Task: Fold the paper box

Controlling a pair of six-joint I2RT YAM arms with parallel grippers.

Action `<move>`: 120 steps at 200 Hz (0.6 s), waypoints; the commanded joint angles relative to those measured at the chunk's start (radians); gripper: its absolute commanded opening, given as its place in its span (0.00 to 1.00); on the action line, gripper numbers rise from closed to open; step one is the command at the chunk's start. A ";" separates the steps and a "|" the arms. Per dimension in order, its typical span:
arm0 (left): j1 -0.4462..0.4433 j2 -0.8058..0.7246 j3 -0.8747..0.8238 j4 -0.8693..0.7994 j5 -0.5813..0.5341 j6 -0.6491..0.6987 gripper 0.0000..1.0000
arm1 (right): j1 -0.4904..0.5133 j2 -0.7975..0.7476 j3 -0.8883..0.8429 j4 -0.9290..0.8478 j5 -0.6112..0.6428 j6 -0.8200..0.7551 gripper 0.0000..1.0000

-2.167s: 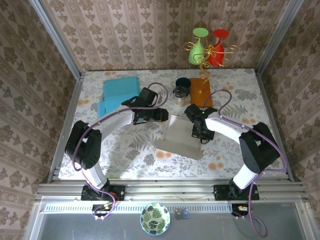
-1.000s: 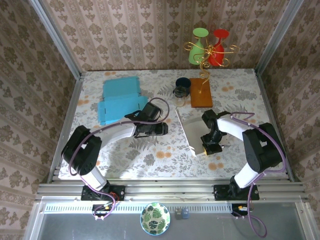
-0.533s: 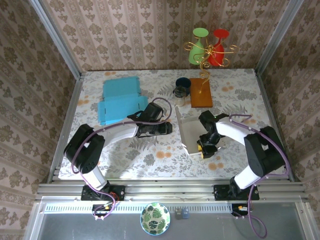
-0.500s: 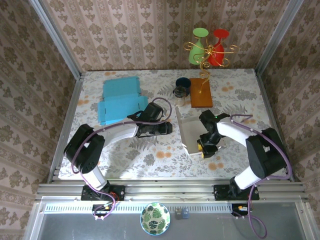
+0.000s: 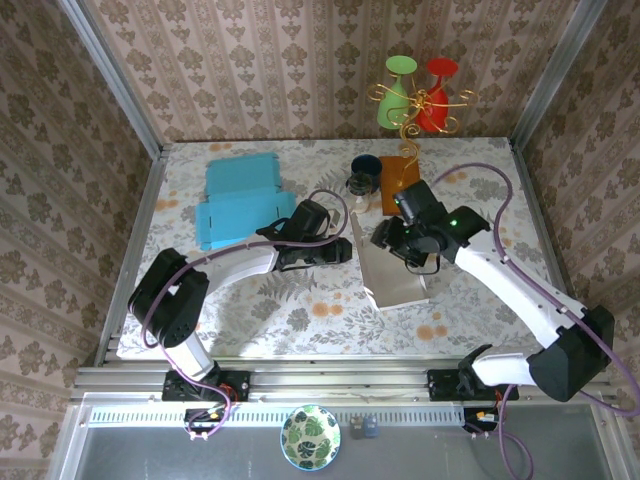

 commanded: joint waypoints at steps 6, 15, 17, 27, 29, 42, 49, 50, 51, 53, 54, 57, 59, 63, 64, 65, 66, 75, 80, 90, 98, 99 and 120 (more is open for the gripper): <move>-0.004 -0.010 0.023 0.023 0.016 0.007 0.38 | 0.070 0.056 0.086 -0.021 -0.007 -0.210 0.60; -0.003 -0.006 0.021 0.026 0.016 0.005 0.38 | 0.091 0.081 0.118 -0.037 -0.004 -0.221 0.60; -0.001 -0.006 0.020 0.026 0.016 0.005 0.38 | 0.095 0.095 0.126 -0.040 -0.003 -0.224 0.59; 0.002 -0.007 0.016 0.026 0.014 0.004 0.38 | 0.111 0.141 0.156 -0.064 0.008 -0.232 0.58; 0.003 -0.009 0.015 0.026 0.012 0.003 0.38 | 0.114 0.149 0.164 -0.070 0.010 -0.233 0.58; 0.010 -0.018 0.001 0.020 -0.003 -0.006 0.37 | 0.122 0.195 0.197 -0.100 0.015 -0.237 0.56; 0.017 -0.026 -0.011 0.018 -0.016 -0.015 0.37 | 0.122 0.219 0.209 -0.114 0.014 -0.240 0.55; 0.018 -0.027 -0.013 0.018 -0.017 -0.017 0.37 | 0.122 0.221 0.211 -0.115 0.014 -0.240 0.55; 0.019 -0.029 -0.015 0.019 -0.019 -0.018 0.37 | 0.121 0.223 0.213 -0.117 0.014 -0.240 0.54; 0.022 -0.033 -0.021 0.019 -0.022 -0.020 0.36 | 0.122 0.231 0.217 -0.121 0.013 -0.240 0.54; 0.023 -0.035 -0.023 0.020 -0.024 -0.021 0.36 | 0.122 0.234 0.219 -0.123 0.014 -0.239 0.54; 0.026 -0.040 -0.029 0.021 -0.027 -0.025 0.36 | 0.122 0.244 0.224 -0.129 0.017 -0.242 0.53; 0.029 -0.043 -0.035 0.021 -0.031 -0.029 0.36 | 0.121 0.249 0.229 -0.132 0.017 -0.244 0.53; 0.035 -0.052 -0.044 0.022 -0.037 -0.035 0.36 | 0.123 0.258 0.237 -0.139 0.019 -0.246 0.53; 0.037 -0.053 -0.048 0.022 -0.038 -0.036 0.36 | 0.123 0.262 0.239 -0.140 0.020 -0.246 0.53; 0.039 -0.054 -0.050 0.022 -0.039 -0.037 0.36 | 0.123 0.264 0.241 -0.143 0.020 -0.247 0.53; 0.040 -0.056 -0.053 0.021 -0.040 -0.038 0.36 | 0.124 0.267 0.243 -0.144 0.021 -0.248 0.52; 0.053 -0.073 -0.074 0.021 -0.047 -0.046 0.36 | 0.124 0.291 0.263 -0.158 0.032 -0.251 0.51; 0.059 -0.082 -0.083 0.019 -0.050 -0.046 0.36 | 0.125 0.303 0.270 -0.163 0.035 -0.253 0.50; 0.069 -0.099 -0.098 0.010 -0.055 -0.046 0.36 | 0.126 0.323 0.289 -0.165 0.036 -0.256 0.47; 0.078 -0.113 -0.108 0.000 -0.059 -0.041 0.36 | 0.125 0.340 0.302 -0.163 0.034 -0.255 0.43; 0.079 -0.116 -0.111 -0.001 -0.060 -0.041 0.36 | 0.126 0.341 0.303 -0.163 0.034 -0.255 0.42; 0.092 -0.152 -0.131 -0.020 -0.073 -0.027 0.36 | 0.128 0.364 0.322 -0.153 0.048 -0.211 0.26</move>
